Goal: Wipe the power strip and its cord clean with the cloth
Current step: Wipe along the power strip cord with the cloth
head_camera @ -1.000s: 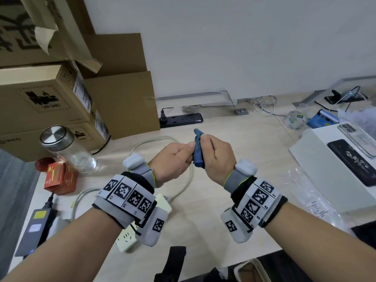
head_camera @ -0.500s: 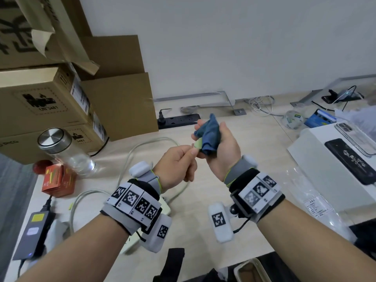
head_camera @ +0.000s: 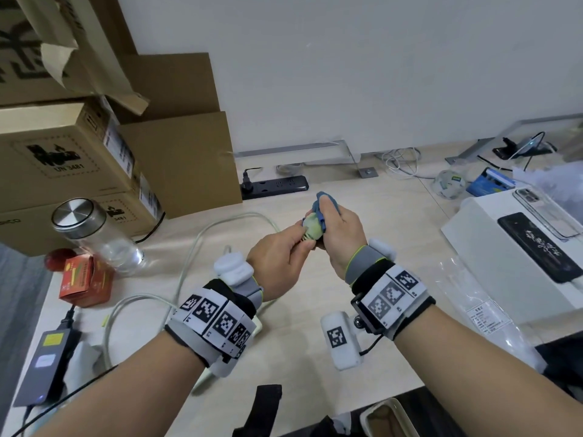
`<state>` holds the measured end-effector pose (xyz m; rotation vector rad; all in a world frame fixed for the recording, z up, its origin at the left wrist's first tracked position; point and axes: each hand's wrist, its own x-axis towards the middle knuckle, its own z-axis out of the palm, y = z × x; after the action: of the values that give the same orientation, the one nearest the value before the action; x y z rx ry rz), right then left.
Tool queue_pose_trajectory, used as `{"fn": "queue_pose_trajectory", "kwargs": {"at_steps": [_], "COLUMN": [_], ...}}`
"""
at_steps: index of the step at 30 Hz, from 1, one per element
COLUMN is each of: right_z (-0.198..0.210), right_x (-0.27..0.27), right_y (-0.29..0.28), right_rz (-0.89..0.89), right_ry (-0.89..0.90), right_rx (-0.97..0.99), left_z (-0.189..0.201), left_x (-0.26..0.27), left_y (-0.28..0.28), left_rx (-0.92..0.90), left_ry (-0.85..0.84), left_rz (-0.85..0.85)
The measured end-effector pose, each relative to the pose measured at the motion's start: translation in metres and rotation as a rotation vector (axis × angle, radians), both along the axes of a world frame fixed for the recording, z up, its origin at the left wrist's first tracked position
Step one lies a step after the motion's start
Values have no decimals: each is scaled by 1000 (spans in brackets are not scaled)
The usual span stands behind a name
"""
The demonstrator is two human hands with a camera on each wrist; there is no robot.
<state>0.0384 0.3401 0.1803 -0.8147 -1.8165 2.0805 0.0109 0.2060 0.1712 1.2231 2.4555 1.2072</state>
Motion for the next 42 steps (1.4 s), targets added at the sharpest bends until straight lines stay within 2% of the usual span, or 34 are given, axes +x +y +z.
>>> {"fn": "queue_pose_trajectory", "kwargs": {"at_steps": [4, 8, 11, 13, 15, 17, 19, 21, 22, 27, 30, 32, 35, 37, 39, 42], "right_z": [6, 9, 15, 15, 8, 3, 1, 2, 3, 17, 23, 20, 2, -2, -2, 4], "right_x": [-2, -1, 4, 8, 10, 9, 9, 5, 3, -4, 0, 4, 15, 20, 22, 23], "right_y": [1, 2, 9, 7, -2, -8, -10, -6, -4, 6, 11, 7, -2, -2, 0, -5], "right_rz": [15, 97, 204, 287, 303, 217, 122, 62, 38, 79, 47, 48, 200, 222, 186, 113], "right_ry": [-89, 29, 98, 122, 119, 98, 104, 107, 93, -27, 41, 90, 235, 285, 281, 246], "right_rx": [-267, -590, -655, -511, -193, 122, 326, 353, 301, -242, -352, -173, 355, 639, 705, 628], "left_z": [4, 13, 17, 20, 22, 20, 15, 10, 10, 11, 11, 11, 11, 11, 13, 20], "left_x": [-3, -8, -11, -12, -12, -13, -13, -13, -11, -8, -14, -16, -12, -7, -3, 1], "left_y": [1, 1, -2, -1, 2, 5, 7, 7, 7, 5, 2, 1, 3, 3, 3, 5], "left_rx": [-27, -67, 32, 59, 57, 11, -15, -9, -9, -51, -90, -109, -152, -191, -244, -310], "left_ry": [-39, -218, -242, -252, -273, -210, -129, -47, -8, 112, 94, 98, 151, 197, 248, 314], "left_rz": [-56, -91, -53, -32, -27, -27, -32, -40, -51, -68, 7, 45, 71, 105, 134, 99]}}
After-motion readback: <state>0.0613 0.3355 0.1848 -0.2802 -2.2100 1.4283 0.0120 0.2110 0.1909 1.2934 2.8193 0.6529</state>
